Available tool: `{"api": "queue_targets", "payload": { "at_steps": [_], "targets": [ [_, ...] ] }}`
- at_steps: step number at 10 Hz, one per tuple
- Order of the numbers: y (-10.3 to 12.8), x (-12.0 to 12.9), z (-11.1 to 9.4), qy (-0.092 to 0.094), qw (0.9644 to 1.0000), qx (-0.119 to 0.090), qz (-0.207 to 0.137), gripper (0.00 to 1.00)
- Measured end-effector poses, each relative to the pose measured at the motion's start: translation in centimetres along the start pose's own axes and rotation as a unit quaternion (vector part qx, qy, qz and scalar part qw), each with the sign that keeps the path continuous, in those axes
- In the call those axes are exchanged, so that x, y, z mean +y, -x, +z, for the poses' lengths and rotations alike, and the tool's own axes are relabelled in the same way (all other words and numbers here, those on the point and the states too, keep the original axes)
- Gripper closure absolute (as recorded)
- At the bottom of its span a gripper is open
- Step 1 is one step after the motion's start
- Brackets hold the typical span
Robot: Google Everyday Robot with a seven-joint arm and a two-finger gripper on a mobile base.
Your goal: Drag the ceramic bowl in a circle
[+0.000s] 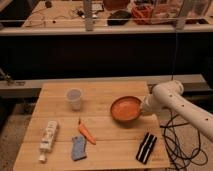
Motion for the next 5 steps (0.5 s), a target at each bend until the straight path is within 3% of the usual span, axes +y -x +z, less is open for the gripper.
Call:
{"api": "queue_targets", "payload": {
  "at_steps": [3,5],
  "targets": [
    [3.1,-4.9,1.8,0.005,0.9974,-0.017,-0.07,1.0],
    [5.7,-8.9,3.8,0.01,0.9914,-0.037,-0.125,1.0]
  ]
}}
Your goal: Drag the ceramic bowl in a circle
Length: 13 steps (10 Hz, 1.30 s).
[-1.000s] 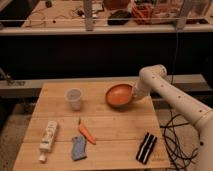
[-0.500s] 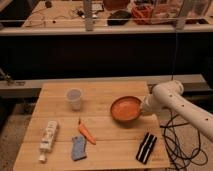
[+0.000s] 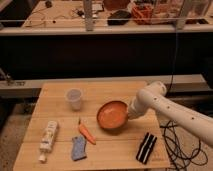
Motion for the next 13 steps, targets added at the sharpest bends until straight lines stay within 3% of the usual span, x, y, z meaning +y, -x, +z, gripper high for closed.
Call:
{"api": "queue_targets", "payload": {
  "at_steps": [2,3,6,8,10,13],
  "targets": [
    [0.1,-2.8,1.8,0.001,0.9991,-0.012,-0.04,1.0],
    [-0.4,-3.5,2.2,0.001,0.999,-0.011,-0.044,1.0],
    [-5.7,-3.7,2.4,0.003,0.9998,0.01,-0.018,1.0],
    [-10.1,-0.8,2.0,0.006,0.9997,0.02,0.013,1.0],
    [-12.4,2.4,1.2,0.007,0.9989,0.026,0.038,1.0],
    [-12.8,7.3,0.3,0.014,0.9961,0.03,0.081,1.0]
  ]
}}
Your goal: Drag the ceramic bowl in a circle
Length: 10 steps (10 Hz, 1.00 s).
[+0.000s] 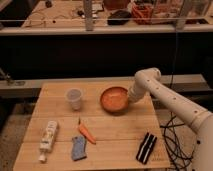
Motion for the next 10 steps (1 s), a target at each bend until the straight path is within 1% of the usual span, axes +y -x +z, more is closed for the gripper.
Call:
{"api": "queue_targets", "payload": {
  "at_steps": [1,2,4,6,7,8,10],
  "targets": [
    [1.0,1.5,-0.4,0.001,0.9999,0.001,0.016,1.0],
    [2.5,2.7,-0.9,0.002,0.9997,0.003,0.025,1.0],
    [6.7,4.5,-2.2,0.006,0.9993,0.004,0.036,1.0],
    [10.7,5.9,-3.5,0.009,0.9992,0.002,0.038,1.0],
    [11.9,5.9,-3.6,0.008,0.9994,0.0,0.035,1.0],
    [13.4,5.3,-3.7,0.005,0.9997,-0.003,0.025,1.0],
    [14.9,2.9,-2.9,-0.004,0.9999,-0.012,0.001,1.0]
  ]
}}
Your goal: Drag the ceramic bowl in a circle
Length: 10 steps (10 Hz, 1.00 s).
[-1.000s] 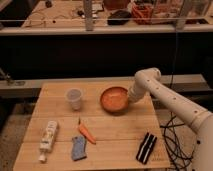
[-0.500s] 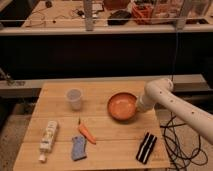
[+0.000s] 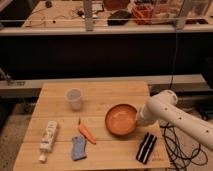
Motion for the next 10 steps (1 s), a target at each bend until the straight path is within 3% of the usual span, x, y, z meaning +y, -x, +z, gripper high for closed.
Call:
{"api": "queue_targets", "payload": {
  "at_steps": [3,5,8,10],
  "targets": [
    [-0.4,-6.8,3.9,-0.012,0.9986,-0.02,-0.046,1.0],
    [-2.6,-9.9,5.2,-0.015,0.9984,-0.015,-0.052,1.0],
    [-7.5,-11.1,5.3,-0.01,0.9989,0.004,-0.045,1.0],
    [-10.4,-9.3,4.9,-0.002,0.9996,0.009,-0.028,1.0]
  ]
}}
